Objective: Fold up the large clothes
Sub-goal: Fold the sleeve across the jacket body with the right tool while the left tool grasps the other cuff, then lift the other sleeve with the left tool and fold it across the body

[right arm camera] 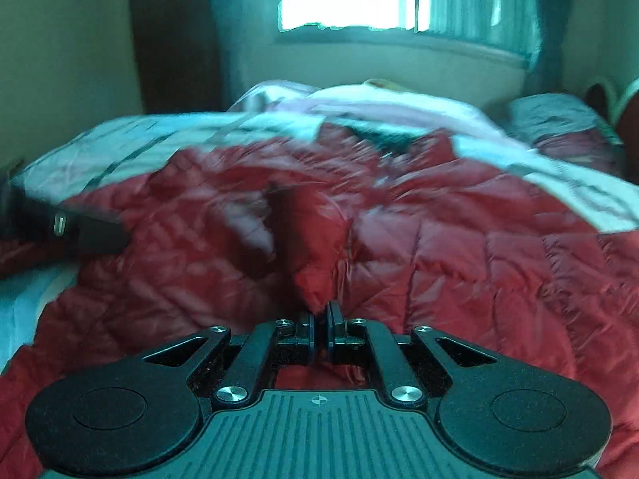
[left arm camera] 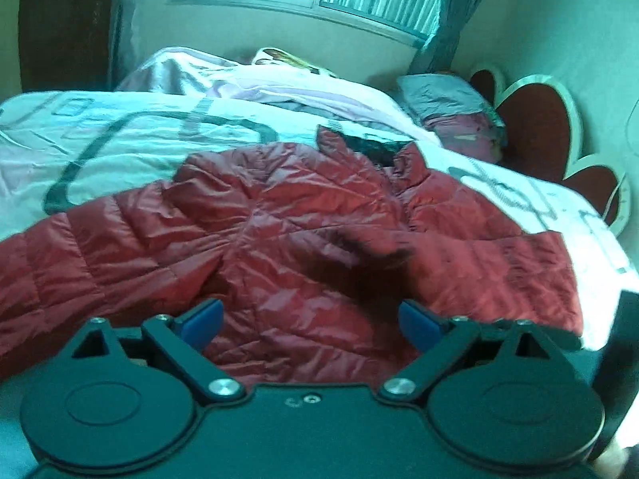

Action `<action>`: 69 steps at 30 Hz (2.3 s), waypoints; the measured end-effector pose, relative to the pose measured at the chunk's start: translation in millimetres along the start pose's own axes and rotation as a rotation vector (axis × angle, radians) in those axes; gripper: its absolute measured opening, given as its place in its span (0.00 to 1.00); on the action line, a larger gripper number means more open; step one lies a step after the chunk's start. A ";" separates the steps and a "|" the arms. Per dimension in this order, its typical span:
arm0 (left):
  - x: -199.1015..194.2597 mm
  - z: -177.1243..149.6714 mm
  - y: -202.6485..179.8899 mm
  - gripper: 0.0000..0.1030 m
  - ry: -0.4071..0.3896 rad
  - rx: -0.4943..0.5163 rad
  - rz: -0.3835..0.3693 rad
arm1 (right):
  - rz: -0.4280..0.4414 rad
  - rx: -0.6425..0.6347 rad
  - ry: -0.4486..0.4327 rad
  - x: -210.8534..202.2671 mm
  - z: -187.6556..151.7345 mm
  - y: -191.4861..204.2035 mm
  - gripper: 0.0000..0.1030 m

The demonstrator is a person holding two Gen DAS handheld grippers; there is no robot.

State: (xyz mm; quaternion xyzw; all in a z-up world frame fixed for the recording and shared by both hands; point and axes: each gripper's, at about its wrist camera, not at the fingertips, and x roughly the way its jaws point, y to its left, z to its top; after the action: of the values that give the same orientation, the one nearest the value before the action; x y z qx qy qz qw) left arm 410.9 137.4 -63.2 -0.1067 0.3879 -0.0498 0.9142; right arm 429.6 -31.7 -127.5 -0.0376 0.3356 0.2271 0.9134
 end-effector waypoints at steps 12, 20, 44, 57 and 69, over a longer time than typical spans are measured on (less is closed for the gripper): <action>91.1 14.8 -24.0 0.69 0.143 -0.043 -0.170 | -0.190 0.223 -0.100 -74.4 -12.5 -107.1 0.33; 72.6 23.2 -25.3 0.09 -0.017 0.003 -0.123 | -0.377 0.479 -0.132 -107.3 -31.6 -191.0 0.21; 38.4 5.4 17.5 0.26 -0.091 0.082 0.197 | -0.289 0.332 -0.069 -81.2 -17.5 -202.2 0.04; 66.6 6.2 -14.7 0.36 -0.073 0.166 0.121 | -0.293 0.298 -0.018 -51.8 -7.4 -214.9 0.04; 47.0 -17.9 10.2 0.70 -0.068 0.079 0.124 | -0.322 0.288 0.012 -70.3 -17.1 -186.3 0.11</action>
State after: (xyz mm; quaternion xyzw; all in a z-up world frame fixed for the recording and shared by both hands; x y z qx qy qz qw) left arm 430.7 136.3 -110.5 -0.0482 0.3601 -0.0048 0.9317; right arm 454.2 -229.4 -112.0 0.0386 0.3597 0.0275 0.9319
